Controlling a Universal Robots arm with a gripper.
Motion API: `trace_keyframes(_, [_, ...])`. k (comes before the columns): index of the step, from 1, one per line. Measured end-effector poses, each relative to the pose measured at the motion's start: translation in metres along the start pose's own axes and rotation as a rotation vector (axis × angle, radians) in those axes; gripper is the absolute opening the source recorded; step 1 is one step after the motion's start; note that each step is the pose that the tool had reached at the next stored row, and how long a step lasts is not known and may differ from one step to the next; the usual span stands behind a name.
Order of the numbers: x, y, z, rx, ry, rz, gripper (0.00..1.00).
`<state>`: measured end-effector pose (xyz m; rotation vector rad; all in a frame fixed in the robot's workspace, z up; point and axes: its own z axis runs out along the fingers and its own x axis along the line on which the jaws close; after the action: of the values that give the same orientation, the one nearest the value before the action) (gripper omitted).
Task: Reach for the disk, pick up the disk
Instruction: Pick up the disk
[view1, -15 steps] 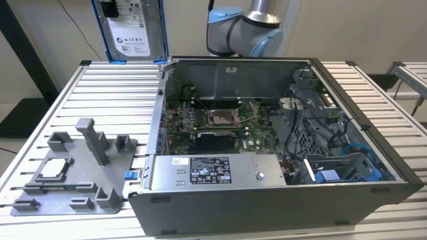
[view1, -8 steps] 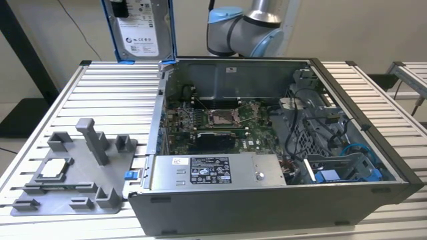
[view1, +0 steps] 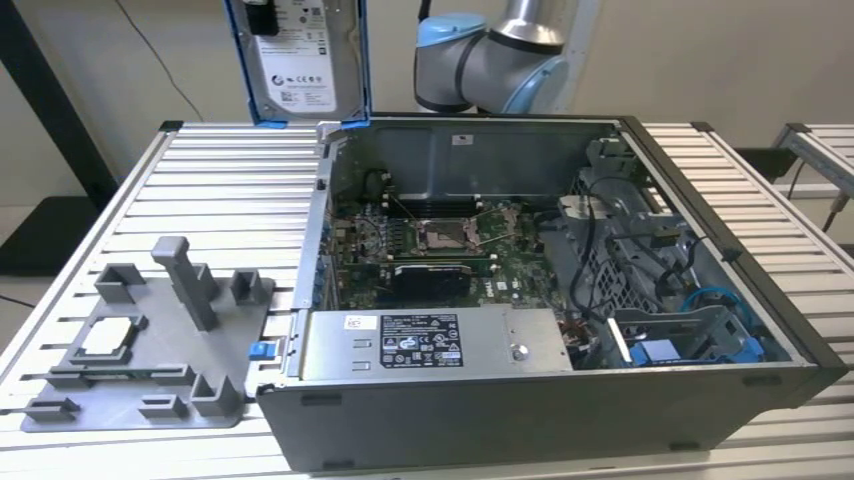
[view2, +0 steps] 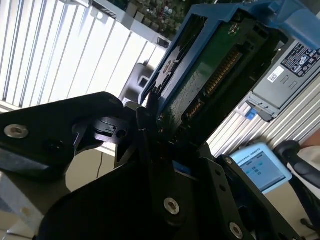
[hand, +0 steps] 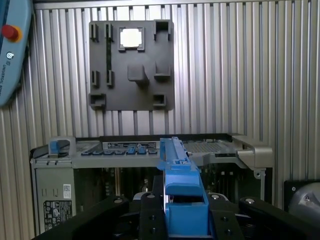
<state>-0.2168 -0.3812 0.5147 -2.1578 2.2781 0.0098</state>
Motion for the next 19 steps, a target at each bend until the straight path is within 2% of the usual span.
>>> trace_keyframes(19, [-0.0023, -0.0414, -0.0001, -0.0001, 0.0, 0.0, 0.0])
